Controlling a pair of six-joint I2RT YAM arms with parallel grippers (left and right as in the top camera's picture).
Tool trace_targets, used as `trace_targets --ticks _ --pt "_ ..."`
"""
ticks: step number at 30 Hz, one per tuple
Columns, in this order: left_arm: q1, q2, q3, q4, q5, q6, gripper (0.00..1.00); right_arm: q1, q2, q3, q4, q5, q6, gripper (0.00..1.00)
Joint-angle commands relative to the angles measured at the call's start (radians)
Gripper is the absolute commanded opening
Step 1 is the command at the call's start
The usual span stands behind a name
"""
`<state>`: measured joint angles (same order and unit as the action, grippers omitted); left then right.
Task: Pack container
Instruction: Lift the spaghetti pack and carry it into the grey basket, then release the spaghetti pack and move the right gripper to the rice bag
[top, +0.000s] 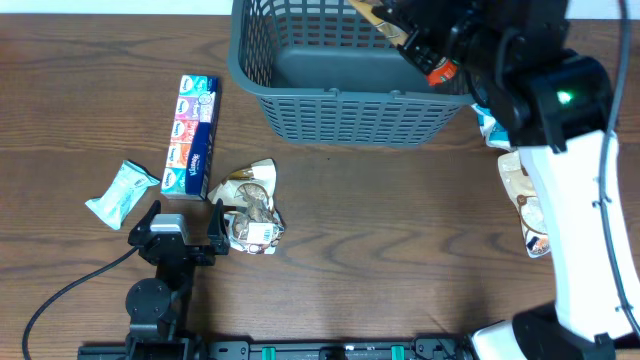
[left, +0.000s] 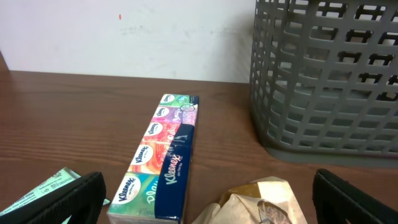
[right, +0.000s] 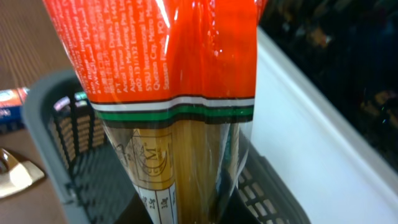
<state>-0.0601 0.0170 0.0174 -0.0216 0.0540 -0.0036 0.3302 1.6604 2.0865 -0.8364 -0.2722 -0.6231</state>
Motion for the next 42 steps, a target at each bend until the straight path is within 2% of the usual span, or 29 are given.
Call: trace_targets --ticks 1,18,26,30,31,32,38,42 --pt "-0.002 -0.005 -0.013 -0.042 0.041 -0.006 0.99 -0.010 0.051 0.052 0.019 0.042 -0.048 0.01" --pt "-0.002 -0.005 -0.013 -0.042 0.040 -0.006 0.98 -0.010 0.461 0.052 -0.166 -0.021 -0.074 0.01" --pt "-0.002 -0.005 -0.013 -0.042 0.040 -0.006 0.99 -0.008 0.550 0.052 -0.238 -0.032 -0.073 0.02" --pt "-0.002 -0.005 -0.013 -0.042 0.040 -0.006 0.99 -0.008 0.544 0.052 -0.238 -0.032 -0.067 0.28" --pt "-0.002 -0.005 -0.013 -0.042 0.040 -0.006 0.99 -0.008 0.542 0.052 -0.238 -0.032 -0.064 0.44" --pt "-0.002 -0.005 -0.013 -0.042 0.040 -0.006 0.99 -0.008 0.540 0.053 -0.238 -0.034 -0.057 0.51" --pt "-0.002 -0.005 -0.013 -0.042 0.040 -0.006 0.99 -0.002 0.484 0.067 -0.194 -0.094 -0.048 0.52" --pt "-0.002 -0.005 -0.013 -0.042 0.040 -0.006 0.99 -0.024 0.399 0.128 -0.137 -0.097 0.054 0.57"
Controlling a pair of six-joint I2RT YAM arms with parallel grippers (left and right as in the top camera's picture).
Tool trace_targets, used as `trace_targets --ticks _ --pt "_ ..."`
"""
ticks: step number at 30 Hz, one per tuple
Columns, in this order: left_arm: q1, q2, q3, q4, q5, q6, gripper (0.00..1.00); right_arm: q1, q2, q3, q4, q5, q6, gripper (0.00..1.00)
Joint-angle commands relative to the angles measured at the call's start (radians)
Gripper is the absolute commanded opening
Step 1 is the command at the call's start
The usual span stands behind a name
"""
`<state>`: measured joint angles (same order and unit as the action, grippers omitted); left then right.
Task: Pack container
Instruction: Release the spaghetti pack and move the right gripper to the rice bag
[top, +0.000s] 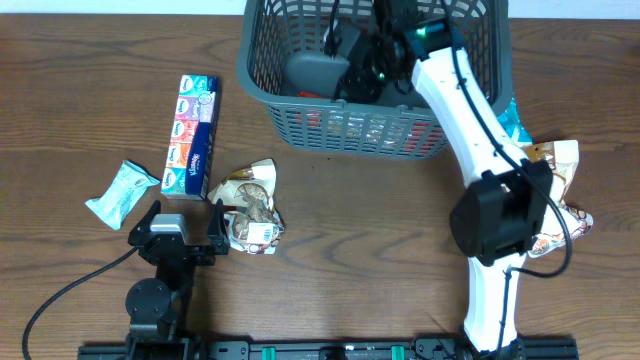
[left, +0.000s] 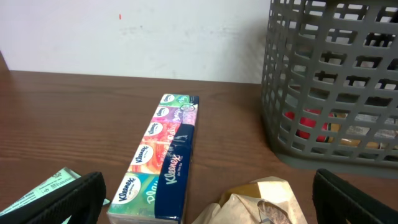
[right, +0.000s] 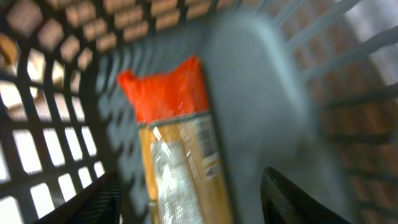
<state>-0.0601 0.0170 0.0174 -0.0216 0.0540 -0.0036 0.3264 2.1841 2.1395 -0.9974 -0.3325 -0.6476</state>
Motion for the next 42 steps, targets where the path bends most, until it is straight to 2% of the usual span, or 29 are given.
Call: trace_targets --ticks 1,5,10,11,15,17,21,23,29,34,39,42 --pt "-0.002 -0.005 -0.013 -0.042 0.040 -0.006 0.99 -0.034 -0.148 0.092 0.042 -0.026 0.103 0.60" --pt "-0.002 -0.005 -0.013 -0.042 0.040 -0.006 0.99 -0.115 -0.239 0.162 0.087 0.143 0.275 0.61" --pt "-0.002 -0.005 -0.013 -0.042 0.040 -0.006 0.99 -0.288 -0.352 0.214 0.078 0.390 0.483 0.66" --pt "-0.002 -0.005 -0.013 -0.042 0.040 -0.006 0.99 -0.332 -0.372 0.214 0.056 0.415 0.513 0.69" --pt "-0.002 -0.005 -0.013 -0.042 0.040 -0.006 0.99 -0.499 -0.428 0.214 -0.133 0.448 0.656 0.90" --pt "-0.002 -0.005 -0.013 -0.042 0.040 -0.006 0.99 -0.573 -0.436 0.214 -0.252 0.447 0.695 0.93" --pt "-0.002 -0.005 -0.013 -0.042 0.040 -0.006 0.99 -0.678 -0.431 0.192 -0.458 0.385 0.646 0.99" --pt "-0.002 -0.005 -0.013 -0.042 0.040 -0.006 0.98 -0.694 -0.431 0.156 -0.529 0.380 0.602 0.99" --pt "-0.002 -0.005 -0.013 -0.042 0.040 -0.006 0.99 -0.684 -0.431 0.054 -0.629 0.341 0.438 0.99" --pt "-0.002 -0.005 -0.013 -0.042 0.040 -0.006 0.99 -0.686 -0.432 -0.093 -0.648 0.171 0.292 0.99" --pt "-0.002 -0.005 -0.013 -0.042 0.040 -0.006 0.99 -0.686 -0.432 -0.251 -0.596 0.196 0.266 0.99" --pt "-0.002 -0.005 -0.013 -0.042 0.040 -0.006 0.99 -0.688 -0.432 -0.359 -0.531 0.305 0.300 0.99"
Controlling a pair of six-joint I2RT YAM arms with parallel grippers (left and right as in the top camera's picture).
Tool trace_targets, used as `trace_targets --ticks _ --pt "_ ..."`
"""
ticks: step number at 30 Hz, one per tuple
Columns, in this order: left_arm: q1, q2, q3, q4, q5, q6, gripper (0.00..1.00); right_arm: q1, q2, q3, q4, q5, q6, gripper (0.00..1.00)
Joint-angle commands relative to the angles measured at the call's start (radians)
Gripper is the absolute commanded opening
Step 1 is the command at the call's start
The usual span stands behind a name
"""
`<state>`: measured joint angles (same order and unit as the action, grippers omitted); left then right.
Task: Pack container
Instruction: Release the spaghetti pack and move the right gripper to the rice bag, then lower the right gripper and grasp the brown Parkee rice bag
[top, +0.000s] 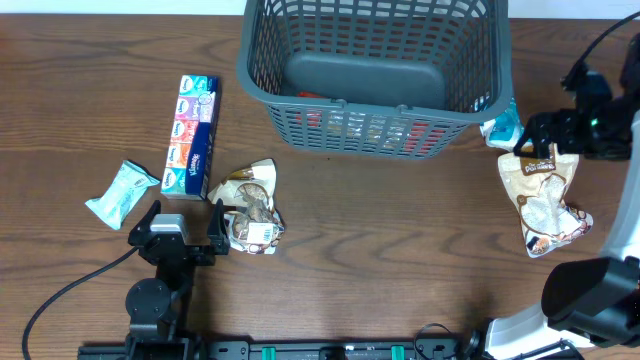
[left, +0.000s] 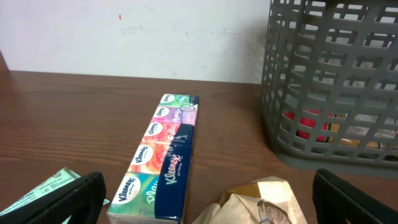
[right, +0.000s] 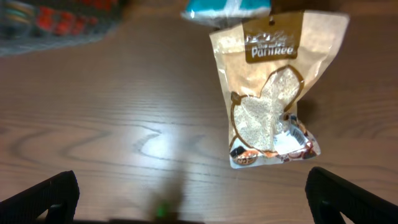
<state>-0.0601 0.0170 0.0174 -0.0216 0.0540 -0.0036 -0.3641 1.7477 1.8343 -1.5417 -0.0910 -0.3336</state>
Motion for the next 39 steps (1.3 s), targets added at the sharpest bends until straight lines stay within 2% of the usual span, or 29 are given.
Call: trace_targets --ticks 1,6,13,18,24,30,39 --pt "-0.002 -0.005 -0.013 -0.042 0.040 -0.006 0.99 -0.002 0.005 -0.098 0.041 0.103 -0.005 0.99" --pt "-0.002 -0.005 -0.013 -0.042 0.040 -0.006 0.99 -0.042 0.005 -0.207 0.136 0.119 -0.016 0.99" --pt "-0.002 -0.005 -0.013 -0.042 0.040 -0.006 0.99 -0.101 0.005 -0.282 0.232 -0.068 -0.211 0.99" --pt "-0.002 -0.005 -0.013 -0.042 0.040 -0.006 0.99 -0.103 0.005 -0.311 0.285 -0.079 -0.254 0.99" --pt "-0.002 -0.005 -0.013 -0.042 0.040 -0.006 0.99 -0.100 0.006 -0.320 0.342 -0.079 -0.399 0.99" --pt "-0.002 -0.005 -0.013 -0.042 0.040 -0.006 0.99 -0.121 0.030 -0.320 0.386 0.027 -0.408 0.99" --pt "-0.002 -0.005 -0.013 -0.042 0.040 -0.005 0.99 -0.196 0.155 -0.320 0.438 0.031 -0.378 0.99"
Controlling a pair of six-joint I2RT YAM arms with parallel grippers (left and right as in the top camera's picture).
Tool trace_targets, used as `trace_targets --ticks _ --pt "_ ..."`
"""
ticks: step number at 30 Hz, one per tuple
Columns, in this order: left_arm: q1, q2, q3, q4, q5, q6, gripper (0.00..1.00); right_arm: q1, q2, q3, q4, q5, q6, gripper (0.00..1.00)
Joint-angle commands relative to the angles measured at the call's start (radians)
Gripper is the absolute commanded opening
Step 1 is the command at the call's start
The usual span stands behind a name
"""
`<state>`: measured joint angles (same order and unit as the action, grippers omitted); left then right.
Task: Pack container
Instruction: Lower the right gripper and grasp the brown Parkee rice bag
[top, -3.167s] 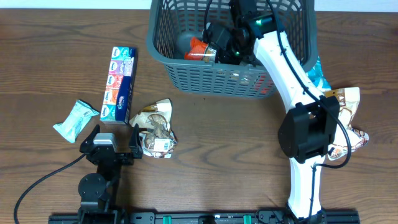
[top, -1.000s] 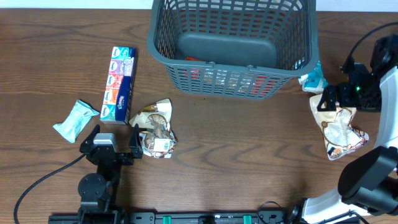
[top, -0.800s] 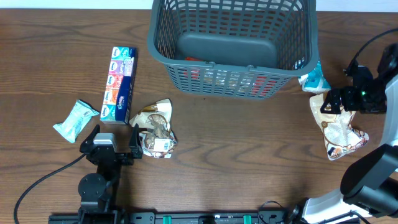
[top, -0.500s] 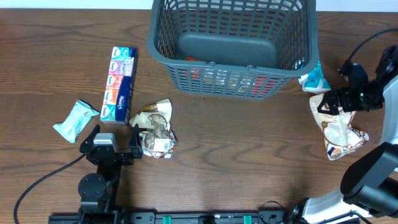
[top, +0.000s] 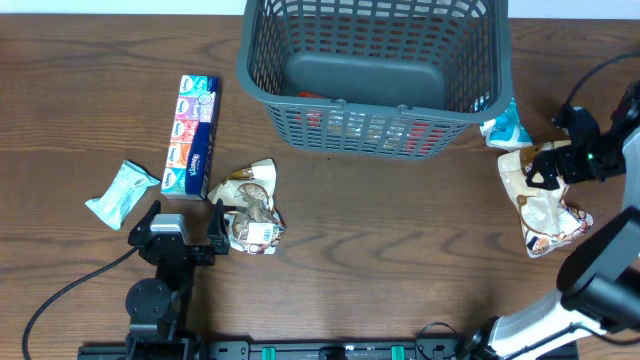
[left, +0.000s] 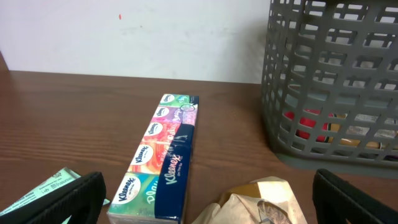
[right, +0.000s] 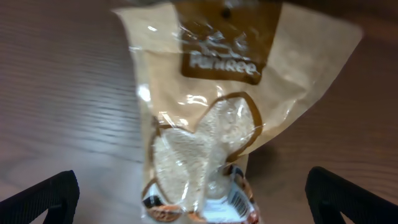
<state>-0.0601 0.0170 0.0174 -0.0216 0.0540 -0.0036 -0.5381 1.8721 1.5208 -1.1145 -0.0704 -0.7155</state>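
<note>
The grey basket (top: 370, 125) stands at the back middle, and the red and yellow pasta packet (left: 305, 122) shows through its wall. My right gripper (top: 550, 167) hangs open over a tan grain pouch (top: 543, 205) lying flat at the right. In the right wrist view the pouch (right: 217, 124) fills the space between the gripper's (right: 193, 199) fingers. My left gripper (top: 185, 228) rests open near the front left, its fingers (left: 68, 196) wide apart. A Kleenex tissue pack (top: 191, 135) and a crumpled tan pouch (top: 252, 210) lie just ahead of it.
A green wipe packet (top: 121, 193) lies at the far left. A teal packet (top: 503, 125) sits against the basket's right corner, just behind the grain pouch. A black cable (top: 70, 285) runs along the front left.
My right gripper has come closer to the grain pouch, which now looks larger between its open fingers. The left arm and the other items have not moved.
My right gripper held the pasta packet above the basket. Then the packet lay inside the basket, which had shifted slightly right, with the gripper open over it. Then the gripper was out at the right above the grain pouch, and now closer over it.
</note>
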Motion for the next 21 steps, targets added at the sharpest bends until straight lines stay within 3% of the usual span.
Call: trace_targets --ticks 1,14,21 --pt "-0.002 -0.005 -0.013 -0.042 0.040 -0.005 0.99 -0.026 0.039 -0.006 0.013 0.010 0.005 0.99" --pt "-0.002 -0.005 -0.013 -0.042 0.039 -0.005 0.99 -0.029 0.113 -0.017 0.043 0.011 0.042 0.99" --pt "-0.002 -0.005 -0.013 -0.042 0.039 -0.005 0.99 -0.030 0.113 -0.108 0.103 0.010 0.050 0.99"
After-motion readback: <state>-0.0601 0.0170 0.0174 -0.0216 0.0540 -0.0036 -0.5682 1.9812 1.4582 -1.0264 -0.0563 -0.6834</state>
